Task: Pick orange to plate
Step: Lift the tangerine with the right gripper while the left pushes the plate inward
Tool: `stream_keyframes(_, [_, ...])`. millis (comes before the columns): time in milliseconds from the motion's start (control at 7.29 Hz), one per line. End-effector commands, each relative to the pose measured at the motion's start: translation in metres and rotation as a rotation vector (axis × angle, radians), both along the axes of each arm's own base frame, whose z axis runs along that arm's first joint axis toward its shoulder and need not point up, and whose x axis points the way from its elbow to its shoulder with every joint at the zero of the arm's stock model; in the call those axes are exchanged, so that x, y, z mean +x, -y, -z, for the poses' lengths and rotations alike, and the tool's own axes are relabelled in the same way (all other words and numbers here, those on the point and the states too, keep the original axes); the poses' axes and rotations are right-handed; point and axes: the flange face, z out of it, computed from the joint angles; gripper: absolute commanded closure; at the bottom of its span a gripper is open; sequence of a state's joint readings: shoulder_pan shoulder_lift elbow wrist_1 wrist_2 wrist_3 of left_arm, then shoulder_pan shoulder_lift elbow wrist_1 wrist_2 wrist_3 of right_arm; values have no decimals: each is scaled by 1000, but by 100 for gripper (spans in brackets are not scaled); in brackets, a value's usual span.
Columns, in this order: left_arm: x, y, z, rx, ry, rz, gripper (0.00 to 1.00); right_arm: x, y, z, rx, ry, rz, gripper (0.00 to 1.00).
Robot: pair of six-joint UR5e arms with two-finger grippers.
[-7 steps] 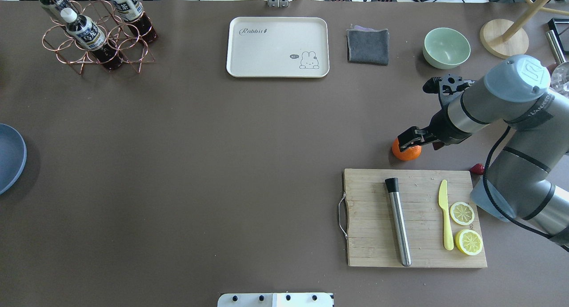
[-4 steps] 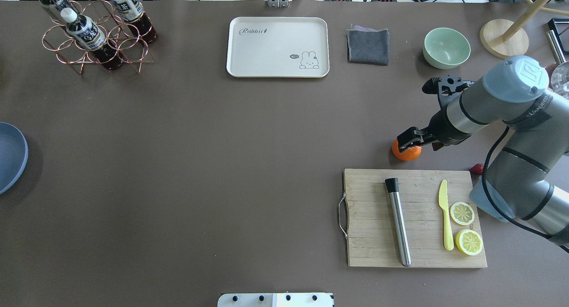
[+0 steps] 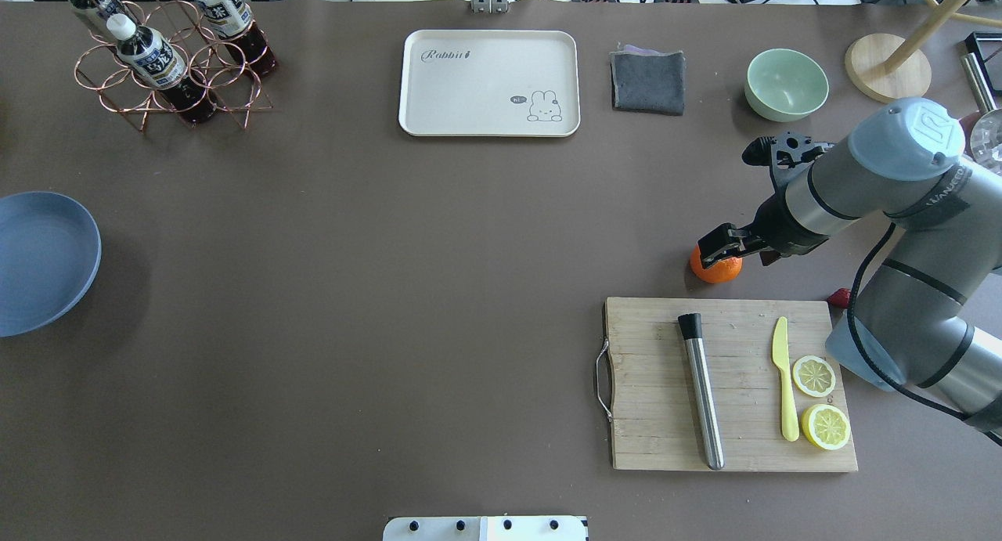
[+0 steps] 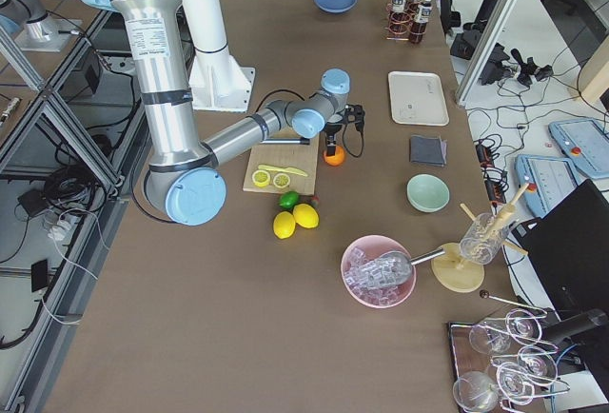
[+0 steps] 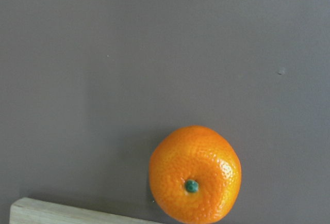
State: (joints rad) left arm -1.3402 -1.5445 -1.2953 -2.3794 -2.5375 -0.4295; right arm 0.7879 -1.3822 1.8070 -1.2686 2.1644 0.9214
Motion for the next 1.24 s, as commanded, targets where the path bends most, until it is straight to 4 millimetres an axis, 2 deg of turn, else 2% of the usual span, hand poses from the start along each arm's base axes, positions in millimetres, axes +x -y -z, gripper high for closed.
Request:
stream_keyframes(0, [51,4,114,-85,-119,28,100,-3,-1,-2,-3,-4,4,1])
stream_keyframes(137, [94,-6,168,-137,-146,33,100,-8,-3,-5,-1,-15,7,1])
stream_keyframes(275, [151,-20,222,-170,-158,48,100,-14,-5,-11,-5,-25,13,1])
stream_keyframes(412, [209,-24,265,-206,-176,72,100,-21,0,-13,0,-37,11,1])
stream_keyframes(549, [249,-28,287,-201,-182,83,100,-29,7,-17,-5,-48,10,1])
stream_keyframes(686, [286,-40,299,-204,-179,79,100,-31,12,-21,9,-63,3,1])
stream_keyframes(824, [331,-50,323,-208,-169,92,100,-32,12,-23,13,-72,-1,1])
stream_keyframes(961, [370,-56,361,-234,-166,100,100,-33,13,-21,14,-70,-2,1])
stream_keyframes(1098, [396,-64,382,-239,-154,115,100,-34,14,-20,16,-72,-4,1])
